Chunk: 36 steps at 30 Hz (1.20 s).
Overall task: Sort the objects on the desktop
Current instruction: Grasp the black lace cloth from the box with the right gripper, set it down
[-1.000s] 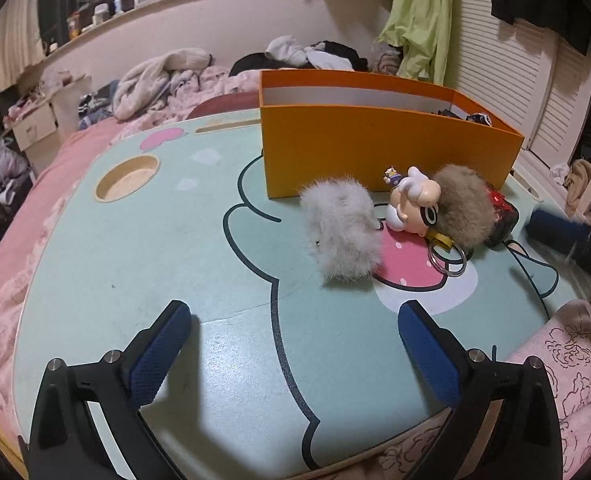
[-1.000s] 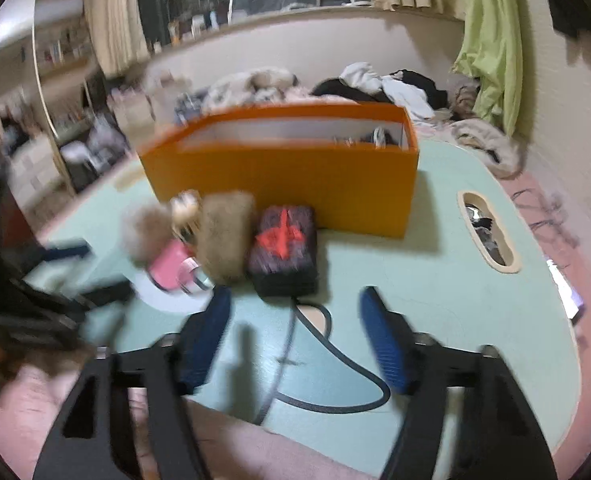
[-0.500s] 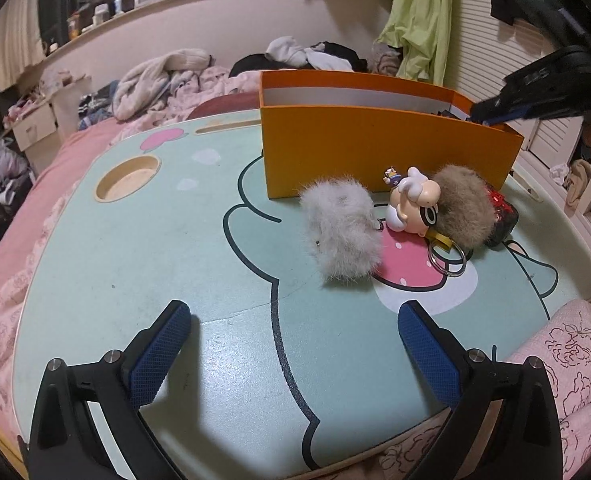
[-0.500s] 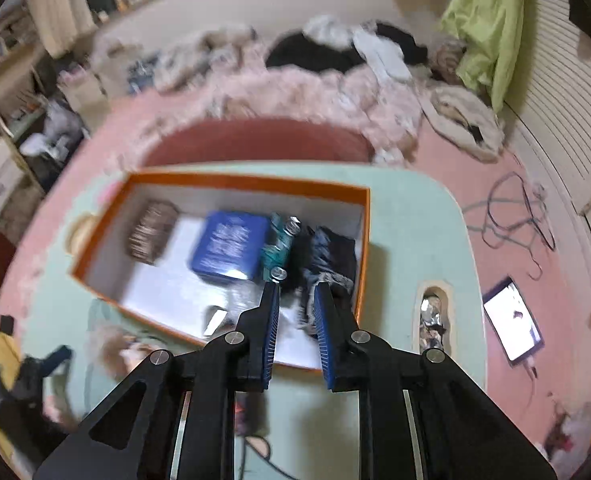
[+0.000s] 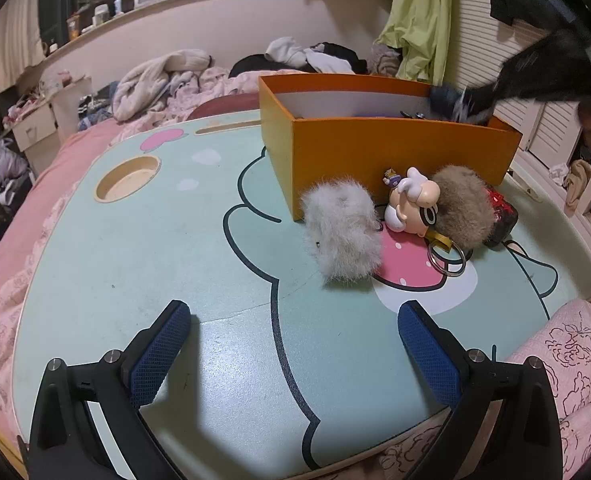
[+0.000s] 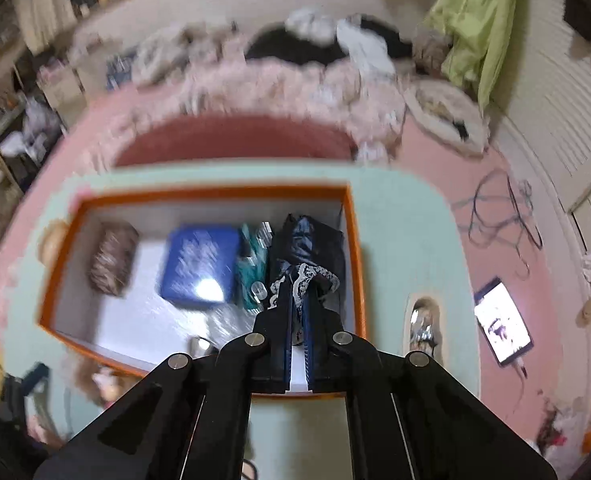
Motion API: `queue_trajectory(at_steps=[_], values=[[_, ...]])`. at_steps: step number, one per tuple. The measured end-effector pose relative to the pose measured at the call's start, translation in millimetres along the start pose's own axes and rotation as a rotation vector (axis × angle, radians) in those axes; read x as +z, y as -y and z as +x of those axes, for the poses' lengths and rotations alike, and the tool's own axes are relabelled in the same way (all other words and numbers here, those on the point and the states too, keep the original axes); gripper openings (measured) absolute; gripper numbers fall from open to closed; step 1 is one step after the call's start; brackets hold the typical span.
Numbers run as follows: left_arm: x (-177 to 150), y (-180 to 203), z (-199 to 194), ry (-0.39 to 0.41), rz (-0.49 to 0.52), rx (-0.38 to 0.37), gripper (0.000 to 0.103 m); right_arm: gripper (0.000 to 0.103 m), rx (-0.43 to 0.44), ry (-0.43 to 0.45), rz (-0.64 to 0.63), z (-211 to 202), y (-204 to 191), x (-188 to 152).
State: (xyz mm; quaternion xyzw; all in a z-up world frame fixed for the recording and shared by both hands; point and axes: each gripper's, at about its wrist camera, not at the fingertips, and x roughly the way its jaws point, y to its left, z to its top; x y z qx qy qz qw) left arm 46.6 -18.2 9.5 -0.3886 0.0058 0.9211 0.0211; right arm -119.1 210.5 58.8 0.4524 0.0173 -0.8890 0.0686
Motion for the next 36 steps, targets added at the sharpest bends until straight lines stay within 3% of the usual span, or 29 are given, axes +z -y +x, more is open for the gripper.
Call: queue_trajectory(at_steps=[6, 10, 14, 18, 20, 23, 24, 25, 26, 27, 29, 30, 31, 33, 36], values=[[-0.2, -0.5, -0.2, 0.001, 0.0, 0.0, 0.103, 0.005, 0.126, 0.177, 0.037, -79.7, 11.6, -4.3], [-0.3, -0.7, -0.3, 0.001, 0.0, 0.0, 0.103, 0.005, 0.201, 0.173, 0.001, -100.3, 11.4, -34.8], [-0.6, -0.6, -0.3, 0.001, 0.0, 0.0, 0.103, 0.005, 0.164, 0.083, -0.006, -66.3, 10.3, -76.6], [-0.7, -0.4, -0.2, 0.001, 0.002, 0.002, 0.103, 0.008, 0.169, -0.082, 0.014, -3.5, 10.3, -107.0], [-0.5, 0.3, -0.7, 0.002, -0.001, 0.0, 0.103, 0.011, 0.164, -0.033, -0.005, -1.9, 4.9, -114.9], [-0.2, 0.4, -0.7, 0.002, -0.001, 0.001, 0.103, 0.027, 0.154, -0.021, -0.058, -11.8, -6.3, -119.2], [-0.3, 0.5, -0.5, 0.002, -0.001, 0.001, 0.103, 0.044, 0.158, -0.009, -0.052, -17.0, -7.3, -122.0], [-0.3, 0.5, -0.6, 0.002, -0.001, 0.001, 0.103, 0.069, 0.152, 0.008, -0.042, -22.1, -7.5, -126.2], [-0.3, 0.2, -0.7, 0.002, -0.001, 0.001, 0.103, 0.079, 0.136, 0.038, -0.033, -27.1, -7.4, -132.6], [-0.4, 0.3, -0.6, 0.002, -0.001, 0.001, 0.103, 0.084, 0.119, 0.078, -0.031, -30.7, -8.5, -140.5], [-0.4, 0.4, -0.2, 0.0, 0.0, 0.003, 0.103, 0.084, 0.061, 0.104, -0.07, -24.2, -15.0, -158.8], [-0.3, 1.1, -0.7, 0.001, 0.002, 0.005, 0.103, 0.093, 0.03, 0.101, -0.092, -16.3, -18.9, -163.4], [-0.3, 0.3, -0.6, 0.001, 0.001, 0.003, 0.103, 0.095, -0.004, 0.158, -0.105, -14.8, -21.6, -166.3], [-0.3, 1.1, -0.6, 0.001, 0.002, 0.005, 0.103, 0.098, -0.017, 0.207, -0.059, -13.6, -25.1, -170.7], [-0.3, 1.8, -0.3, 0.001, 0.004, 0.007, 0.103, 0.1, 0.001, 0.203, -0.077, -11.0, -29.0, -166.6]])
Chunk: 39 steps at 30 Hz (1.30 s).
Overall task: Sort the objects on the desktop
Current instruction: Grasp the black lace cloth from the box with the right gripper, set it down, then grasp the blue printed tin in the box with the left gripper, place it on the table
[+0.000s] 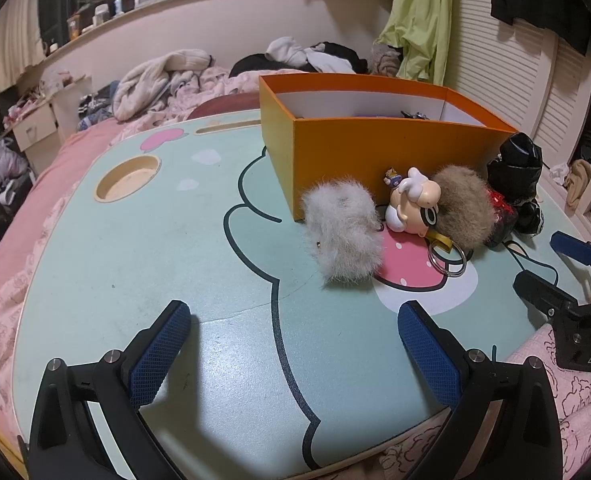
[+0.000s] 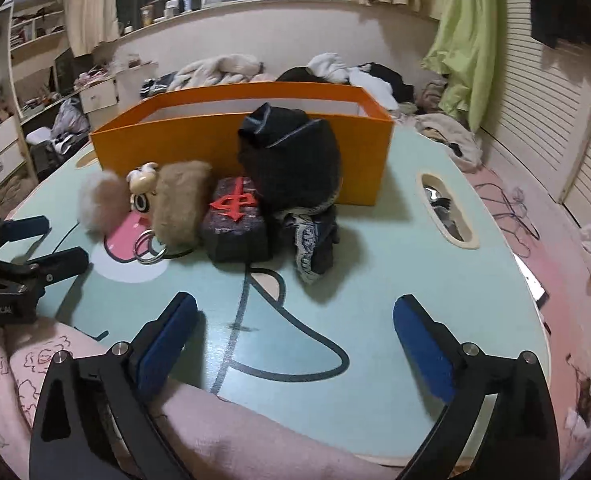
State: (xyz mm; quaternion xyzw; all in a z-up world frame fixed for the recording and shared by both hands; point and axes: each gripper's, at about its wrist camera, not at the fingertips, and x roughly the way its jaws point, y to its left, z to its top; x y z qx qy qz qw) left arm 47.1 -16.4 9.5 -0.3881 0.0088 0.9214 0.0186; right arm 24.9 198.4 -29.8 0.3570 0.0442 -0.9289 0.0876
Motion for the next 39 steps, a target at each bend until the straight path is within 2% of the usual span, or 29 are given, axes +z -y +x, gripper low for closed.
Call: queue_trajectory(at_steps=[4, 7, 10, 11, 12, 14, 16, 19, 21, 24, 25, 27, 29, 31, 34, 36, 39], values=[[0.7, -3.9, -1.9, 0.008, -0.012, -0.02, 0.102, 0.101, 0.002, 0.004, 0.003, -0.5, 0.3, -0.4], [9.6, -8.9, -19.7, 0.078, -0.055, -0.054, 0.096, 0.101, 0.002, 0.005, 0.003, -1.0, 0.7, 0.1], [42.4, -8.1, -46.1, 0.162, -0.098, -0.164, 0.091, 0.102, 0.002, 0.006, 0.003, -2.9, -1.8, -1.8], [59.7, -3.5, -49.3, 0.161, -0.093, -0.198, 0.084, 0.102, 0.002, 0.007, 0.003, -2.8, -1.7, -1.5], [73.7, 1.9, -48.7, 0.149, -0.086, -0.216, 0.075, 0.102, 0.002, 0.008, 0.004, -6.0, -1.2, -7.6], [109.5, 16.3, -36.6, 0.084, -0.071, -0.262, 0.065, 0.102, 0.003, 0.009, 0.004, -7.0, -0.6, -9.4], [144.4, 35.0, -6.6, -0.016, -0.061, -0.279, 0.064, 0.102, 0.003, 0.009, 0.003, -7.0, -0.5, -9.4], [176.8, 56.2, 51.6, -0.182, -0.075, -0.23, 0.064, 0.102, 0.004, 0.009, 0.003, -6.8, 0.5, -9.1], [185.9, 64.4, 87.0, -0.271, -0.096, -0.199, 0.064, 0.102, 0.004, 0.01, 0.003, -7.0, 0.6, -9.2], [192.0, 78.1, 122.4, -0.351, -0.092, -0.139, 0.064, 0.102, 0.005, 0.011, 0.003, -6.9, 0.0, -10.5], [194.3, 83.0, 130.8, -0.373, -0.075, -0.126, 0.064, 0.102, 0.006, 0.012, 0.003, -6.6, 0.6, -10.5], [191.4, 92.5, 144.6, -0.418, -0.034, -0.109, 0.075, 0.102, 0.005, 0.012, 0.004, -6.7, 0.6, -10.5], [187.3, 100.1, 153.7, -0.464, 0.018, -0.065, 0.07, 0.102, 0.007, 0.012, 0.004, -6.5, 0.9, -10.3], [187.9, 107.2, 155.7, -0.473, 0.077, -0.016, 0.069, 0.102, 0.008, 0.01, 0.005, -5.6, 1.0, -9.8], [187.0, 111.4, 155.1, -0.468, 0.113, -0.01, 0.068, 0.102, 0.008, 0.012, 0.005, -5.8, 1.5, -9.6], [187.0, 106.9, 151.6, -0.442, 0.091, -0.048, 0.068, 0.102, 0.008, 0.013, 0.005, -5.6, 1.9, -9.7], [191.7, 94.4, 128.5, -0.322, 0.059, -0.147, 0.065, 0.102, 0.008, 0.014, 0.005, -5.4, 2.2, -9.5]])
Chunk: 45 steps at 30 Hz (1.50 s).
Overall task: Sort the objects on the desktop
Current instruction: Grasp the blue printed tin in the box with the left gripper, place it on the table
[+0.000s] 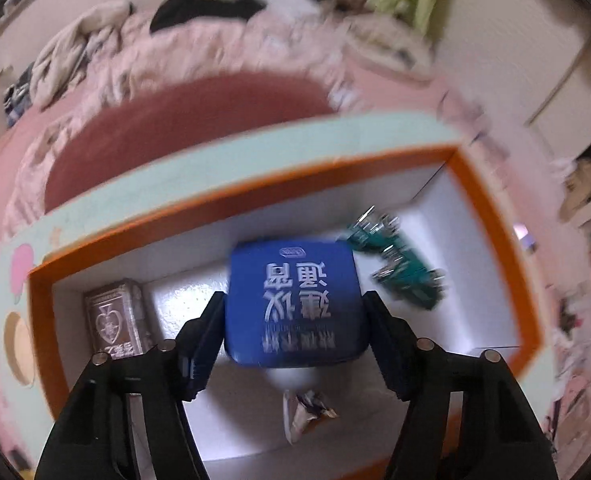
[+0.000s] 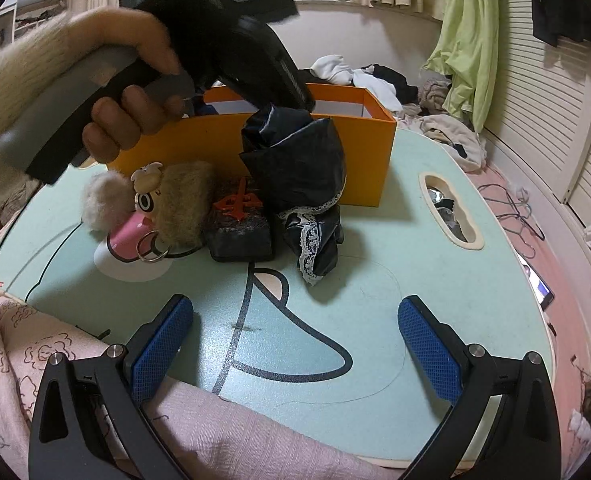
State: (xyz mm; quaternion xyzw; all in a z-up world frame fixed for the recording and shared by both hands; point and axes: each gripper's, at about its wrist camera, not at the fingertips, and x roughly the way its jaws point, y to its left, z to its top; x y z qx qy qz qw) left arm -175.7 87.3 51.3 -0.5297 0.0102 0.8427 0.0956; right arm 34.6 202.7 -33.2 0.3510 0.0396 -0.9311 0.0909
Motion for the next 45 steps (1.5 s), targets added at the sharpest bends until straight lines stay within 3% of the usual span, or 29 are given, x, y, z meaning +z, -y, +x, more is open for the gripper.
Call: queue_trajectory(at_steps=[6, 11, 15, 18, 21, 22, 26, 28, 32, 33, 35, 36, 37, 39, 41, 45], values=[[-34.0, -16.3, -95.9, 0.253, -0.003, -0.116, 0.065, 0.102, -0.001, 0.0, 0.0, 0.2, 0.2, -0.2], [-99.1, -29.7, -133.2, 0.314, -0.012, -0.18, 0.065, 0.102, 0.0, 0.0, -0.001, 0.1, 1.0, -0.4], [-159.0, -35.7, -115.4, 0.288, -0.027, -0.187, 0.065, 0.102, 0.0, 0.0, -0.001, 0.0, 1.1, -0.6], [-187.4, -34.5, -86.6, 0.236, -0.006, -0.139, 0.066, 0.102, 0.0, 0.0, -0.001, -0.1, 1.2, -0.8], [-191.0, -38.4, -56.9, 0.21, -0.017, -0.081, 0.066, 0.102, 0.0, 0.0, -0.001, 0.1, 1.1, -0.8], [-190.3, -35.8, -55.2, 0.263, 0.001, -0.034, 0.066, 0.102, 0.0, 0.0, -0.001, -0.1, 1.3, -0.9], [-190.1, -31.7, -49.6, 0.261, 0.022, -0.006, 0.071, 0.102, -0.001, 0.0, -0.001, -1.0, 0.0, -1.1], [-197.4, -31.3, -55.0, 0.293, 0.024, 0.005, 0.078, 0.102, -0.001, 0.0, -0.001, -1.1, 0.4, -1.1], [-218.2, -45.4, -80.1, 0.418, -0.044, 0.054, 0.103, 0.102, -0.001, 0.0, -0.001, -0.9, 0.5, -1.1], [-222.2, -51.7, -83.4, 0.438, -0.071, 0.084, 0.103, 0.102, -0.001, 0.0, -0.001, -1.1, 0.4, -1.2], [-225.5, -61.4, -74.0, 0.393, -0.096, 0.103, 0.103, 0.102, -0.001, 0.0, -0.001, -1.0, 0.2, -1.2], [-224.0, -66.0, -60.1, 0.315, -0.093, 0.092, 0.103, 0.102, -0.001, 0.0, -0.001, -1.2, 0.4, -1.3], [-223.9, -61.6, -53.8, 0.306, -0.042, 0.169, 0.103, 0.102, -0.001, 0.0, -0.001, -1.1, 0.5, -1.3], [-223.7, -61.5, -48.4, 0.311, -0.031, 0.128, 0.103, 0.102, -0.005, 0.0, -0.007, -1.6, -0.4, -1.4], [-224.2, -61.9, -42.2, 0.312, -0.031, 0.133, 0.103, 0.102, -0.01, 0.008, -0.008, -5.0, -1.0, -2.2], [-226.2, -64.7, -32.6, 0.316, -0.036, 0.13, 0.103, 0.091, 0.025, 0.131, -0.041, -33.0, -6.0, 0.9]])
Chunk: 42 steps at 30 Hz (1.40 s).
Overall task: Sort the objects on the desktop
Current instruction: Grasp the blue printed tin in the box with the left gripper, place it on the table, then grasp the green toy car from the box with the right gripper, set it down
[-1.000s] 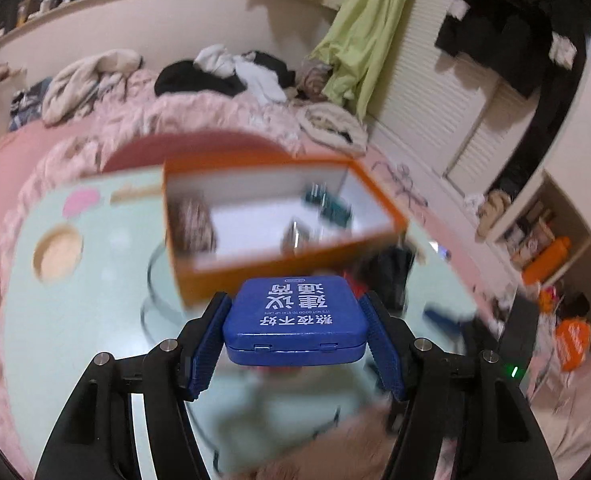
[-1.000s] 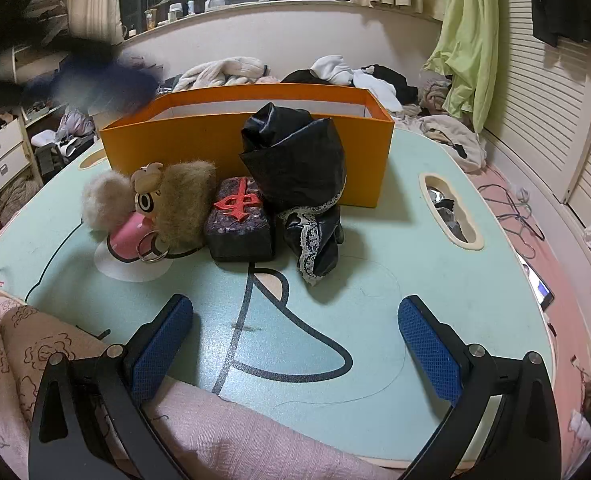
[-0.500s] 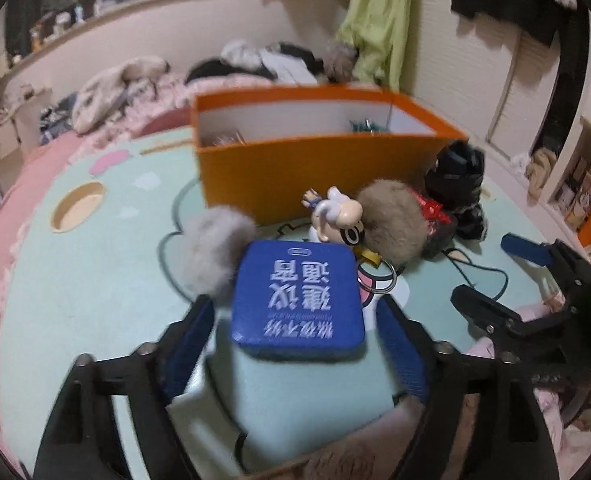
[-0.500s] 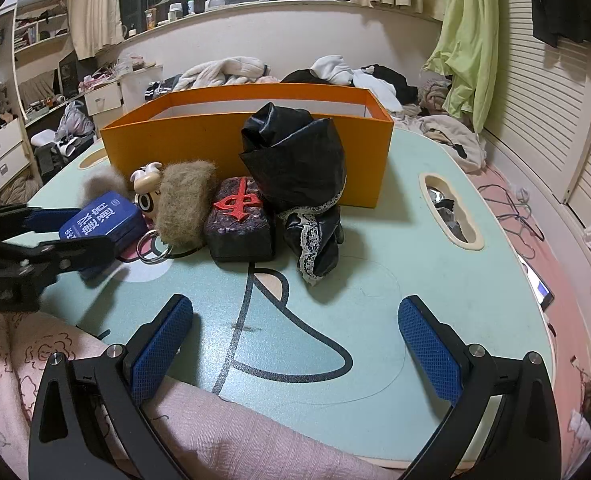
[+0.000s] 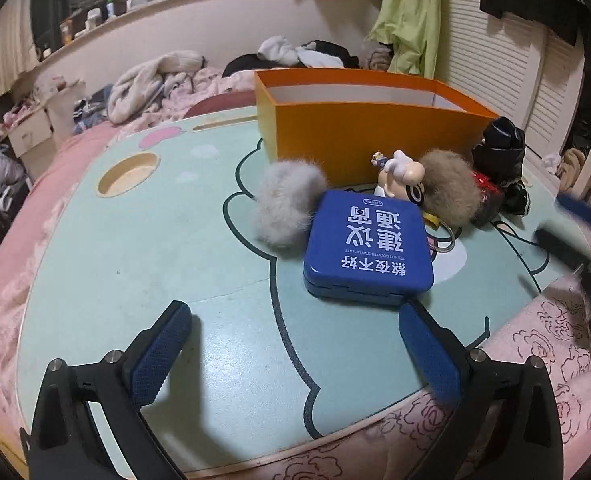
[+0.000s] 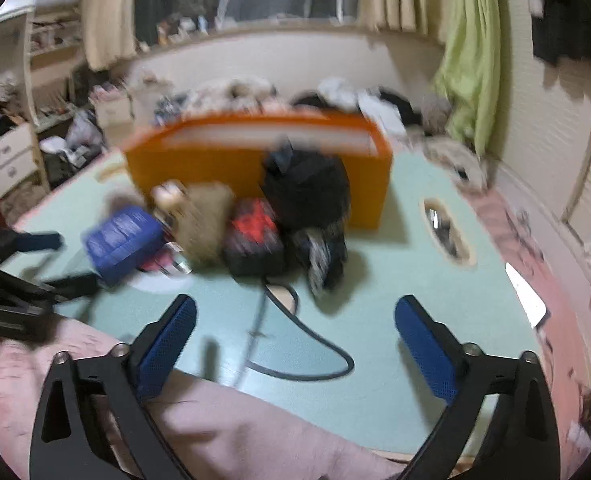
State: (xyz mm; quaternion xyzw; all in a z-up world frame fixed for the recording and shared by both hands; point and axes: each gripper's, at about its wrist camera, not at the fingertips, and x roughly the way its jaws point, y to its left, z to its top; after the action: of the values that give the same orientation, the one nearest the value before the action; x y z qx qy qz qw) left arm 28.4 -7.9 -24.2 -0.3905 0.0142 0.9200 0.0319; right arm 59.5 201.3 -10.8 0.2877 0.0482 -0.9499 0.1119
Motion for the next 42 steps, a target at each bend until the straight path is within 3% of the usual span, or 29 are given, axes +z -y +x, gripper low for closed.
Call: queue_trajectory(at_steps=[3, 6, 9, 12, 16, 19, 20, 22, 24, 27, 31, 33, 37, 42], values=[[0.4, -0.4, -1.4, 0.003, 0.0, 0.0, 0.103, 0.076, 0.015, 0.094, -0.057, -23.9, -5.1, 28.9], [0.2, -0.1, -1.8, 0.003, 0.0, 0.0, 0.103, 0.051, 0.056, 0.075, -0.016, -26.3, 9.8, 79.2], [0.2, -0.5, -2.0, 0.002, 0.0, 0.0, 0.103, 0.046, 0.117, -0.059, 0.064, 4.3, 30.5, 128.7], [0.1, -0.5, -2.3, 0.003, -0.001, -0.001, 0.103, 0.046, 0.09, -0.242, 0.044, 60.3, 34.4, 159.4], [-1.1, -1.0, -0.4, 0.003, -0.001, 0.0, 0.103, 0.046, -0.01, -0.451, -0.048, 131.9, 28.5, 168.7], [-0.2, -0.6, -3.2, 0.003, -0.001, -0.001, 0.103, 0.046, -0.059, -0.55, -0.105, 162.2, 25.0, 156.4], [-1.4, -0.5, -0.3, 0.006, 0.001, 0.001, 0.103, 0.041, -0.068, -0.598, -0.099, 173.8, 26.3, 149.3], [-0.8, 3.1, -5.5, 0.006, 0.0, 0.001, 0.103, 0.028, -0.131, -0.603, -0.143, 182.9, 24.7, 139.6], [-1.3, 3.8, -5.8, 0.006, 0.001, 0.001, 0.103, 0.025, -0.196, -0.565, -0.189, 181.3, 19.9, 135.6], [-1.6, 2.3, -6.1, 0.006, 0.002, 0.001, 0.103, 0.025, -0.096, -0.465, -0.113, 160.4, 19.6, 131.4], [-1.9, 2.0, -6.6, 0.007, 0.002, 0.001, 0.103, 0.025, -0.053, -0.195, 0.005, 98.5, 26.9, 131.2], [-2.2, 1.7, -6.7, 0.007, 0.001, 0.001, 0.103, 0.025, 0.007, -0.109, 0.059, 65.3, 34.2, 130.7], [-2.5, 1.0, -7.3, 0.007, 0.001, 0.001, 0.103, 0.025, 0.174, -0.107, 0.141, 25.0, 58.8, 120.3], [-3.6, 0.5, -6.4, 0.008, 0.001, 0.001, 0.103, 0.025, 0.279, -0.244, 0.296, 22.1, 101.1, 71.0]])
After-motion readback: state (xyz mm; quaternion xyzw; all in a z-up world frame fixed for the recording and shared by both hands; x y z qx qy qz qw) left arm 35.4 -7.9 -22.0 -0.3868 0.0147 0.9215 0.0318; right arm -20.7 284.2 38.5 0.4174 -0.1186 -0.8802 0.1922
